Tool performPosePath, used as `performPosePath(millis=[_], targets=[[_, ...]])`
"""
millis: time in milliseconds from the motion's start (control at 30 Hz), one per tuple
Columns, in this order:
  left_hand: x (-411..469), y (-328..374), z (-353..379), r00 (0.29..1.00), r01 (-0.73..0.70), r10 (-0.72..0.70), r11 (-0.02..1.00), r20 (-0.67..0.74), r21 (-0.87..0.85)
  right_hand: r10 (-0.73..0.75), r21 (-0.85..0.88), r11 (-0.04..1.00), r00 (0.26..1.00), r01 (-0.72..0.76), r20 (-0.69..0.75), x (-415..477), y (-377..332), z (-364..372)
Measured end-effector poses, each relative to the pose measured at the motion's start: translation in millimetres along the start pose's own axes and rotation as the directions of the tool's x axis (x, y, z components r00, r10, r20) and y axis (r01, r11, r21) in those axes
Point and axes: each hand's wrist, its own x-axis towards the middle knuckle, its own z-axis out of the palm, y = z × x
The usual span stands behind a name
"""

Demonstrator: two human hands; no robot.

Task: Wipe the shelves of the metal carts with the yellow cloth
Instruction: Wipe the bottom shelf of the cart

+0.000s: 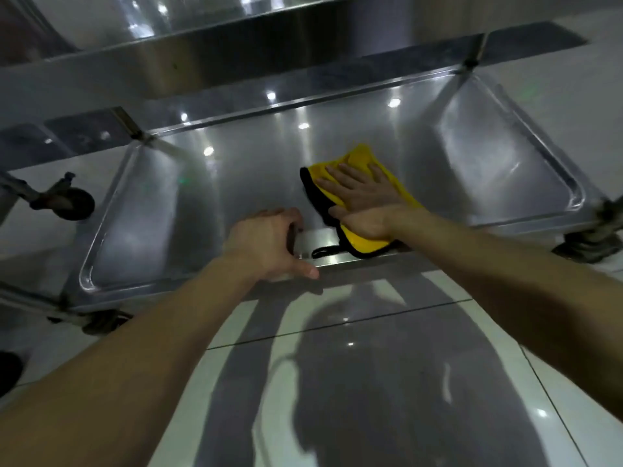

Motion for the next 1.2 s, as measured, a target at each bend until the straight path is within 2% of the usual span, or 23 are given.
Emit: performPosePath(millis=[133, 267, 300, 367, 433, 467, 567, 633, 700, 767, 867, 967, 1067, 1200], targets=[[-1, -3, 13, 0.996, 0.017, -0.024, 0.996, -0.081, -0.088, 0.044, -0.005, 0.999, 0.999, -0.044, -0.015, -50, -36, 5], [-25, -19, 26, 0.997, -0.041, 0.024, 0.966, -0.072, -0.254, 0.054, 0.008, 0.999, 0.998, -0.054, -0.012, -53, -80, 5], [-38, -28, 31, 0.994, -0.048, 0.016, 0.952, -0.107, -0.304, 0.044, 0.018, 0.999, 0.999, -0.044, 0.007, -52, -79, 2], [-64, -58, 44, 0.952, -0.046, -0.069, 0.931, -0.299, -0.361, 0.011, 0.068, 0.998, 0.999, -0.014, 0.045, -53, -70, -8], [-89, -93, 54, 0.817, 0.001, -0.242, 0.909, -0.524, -0.417, -0.03, 0.092, 0.995, 0.999, 0.027, 0.029, -56, -60, -17], [-101, -109, 57, 0.734, 0.055, -0.361, 0.876, -0.575, -0.479, -0.066, 0.057, 0.996, 0.998, 0.065, 0.015, -58, -55, -21], [-126, -145, 61, 0.484, 0.225, -0.715, 0.659, -0.505, -0.717, -0.146, -0.1, 0.984, 0.988, 0.151, 0.049, -61, -43, -23], [-135, -160, 64, 0.346, 0.255, -0.837, 0.52, -0.425, -0.816, -0.121, -0.127, 0.983, 0.988, 0.132, 0.092, -63, -40, -20], [-139, -170, 64, 0.249, 0.264, -0.904, 0.409, -0.348, -0.874, -0.095, -0.138, 0.984, 0.989, 0.111, 0.117, -65, -41, -13], [-140, -182, 63, 0.195, 0.292, -0.929, 0.362, -0.316, -0.885, -0.089, -0.147, 0.984, 0.991, 0.103, 0.097, -66, -43, -6], [-141, -202, 56, 0.19, 0.318, -0.939, 0.335, -0.287, -0.887, -0.098, -0.154, 0.983, 0.994, 0.104, 0.048, -67, -46, -1], [-148, -218, 54, 0.267, 0.259, -0.904, 0.401, -0.334, -0.879, -0.106, -0.155, 0.982, 0.994, 0.108, 0.019, -67, -49, 1], [-155, -226, 61, 0.304, 0.25, -0.876, 0.453, -0.375, -0.856, -0.091, -0.162, 0.983, 0.996, 0.09, 0.006, -64, -57, 5], [-158, -256, 54, 0.279, 0.198, -0.889, 0.423, -0.363, -0.884, -0.081, -0.171, 0.982, 0.997, 0.077, -0.017, -57, -69, 10]])
